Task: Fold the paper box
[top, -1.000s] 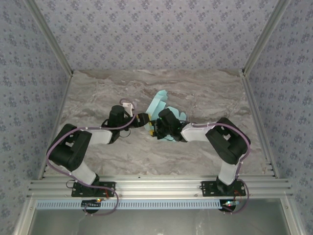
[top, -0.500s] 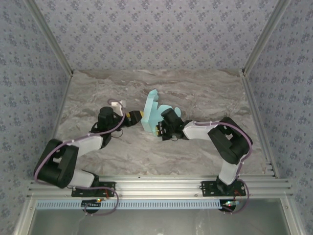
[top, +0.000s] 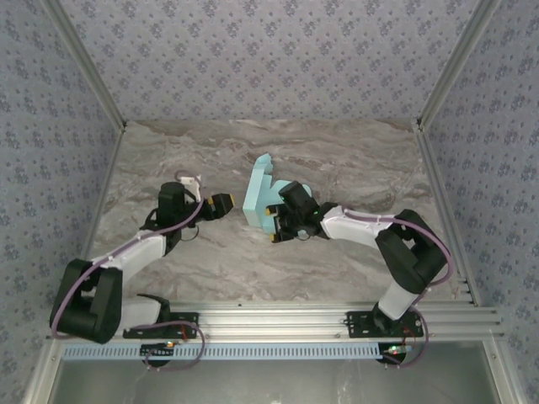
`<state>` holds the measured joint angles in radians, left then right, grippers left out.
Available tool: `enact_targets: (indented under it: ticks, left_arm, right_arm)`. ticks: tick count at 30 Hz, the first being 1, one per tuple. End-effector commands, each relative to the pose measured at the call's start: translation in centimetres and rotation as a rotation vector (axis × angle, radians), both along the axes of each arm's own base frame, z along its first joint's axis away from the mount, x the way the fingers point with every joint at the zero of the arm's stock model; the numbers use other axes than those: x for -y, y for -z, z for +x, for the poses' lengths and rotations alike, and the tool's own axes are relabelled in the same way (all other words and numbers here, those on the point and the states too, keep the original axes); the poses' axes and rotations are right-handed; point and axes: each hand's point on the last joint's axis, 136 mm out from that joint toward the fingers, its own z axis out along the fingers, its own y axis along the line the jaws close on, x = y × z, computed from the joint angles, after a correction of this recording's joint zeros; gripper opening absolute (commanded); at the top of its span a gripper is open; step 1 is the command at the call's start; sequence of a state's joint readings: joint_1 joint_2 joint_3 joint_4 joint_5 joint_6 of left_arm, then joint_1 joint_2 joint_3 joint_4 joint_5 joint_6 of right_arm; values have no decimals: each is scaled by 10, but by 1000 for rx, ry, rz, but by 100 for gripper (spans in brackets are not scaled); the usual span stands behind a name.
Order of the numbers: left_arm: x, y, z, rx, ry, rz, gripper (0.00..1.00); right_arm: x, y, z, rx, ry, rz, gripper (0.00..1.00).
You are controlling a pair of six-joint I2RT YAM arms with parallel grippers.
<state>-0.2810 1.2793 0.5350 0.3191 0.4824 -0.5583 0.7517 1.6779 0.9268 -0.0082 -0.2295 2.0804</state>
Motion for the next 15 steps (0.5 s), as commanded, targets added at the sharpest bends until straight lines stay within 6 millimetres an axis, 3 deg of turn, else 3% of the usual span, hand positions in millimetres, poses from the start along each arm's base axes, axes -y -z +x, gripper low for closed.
enact_targets:
  ticks: [1,10,15]
  left_arm:
    - [14,-9,8,19,73,7,75]
    - [45,-1,19,-4,151,2,74]
    - [59,7,16,-26,196,-3,70]
  right_arm:
    - [-27,-7,15,-129,168,177,63]
    - [-36,-3,33,-150,239,231,63]
    - [-42,4,35,-161,243,241,47]
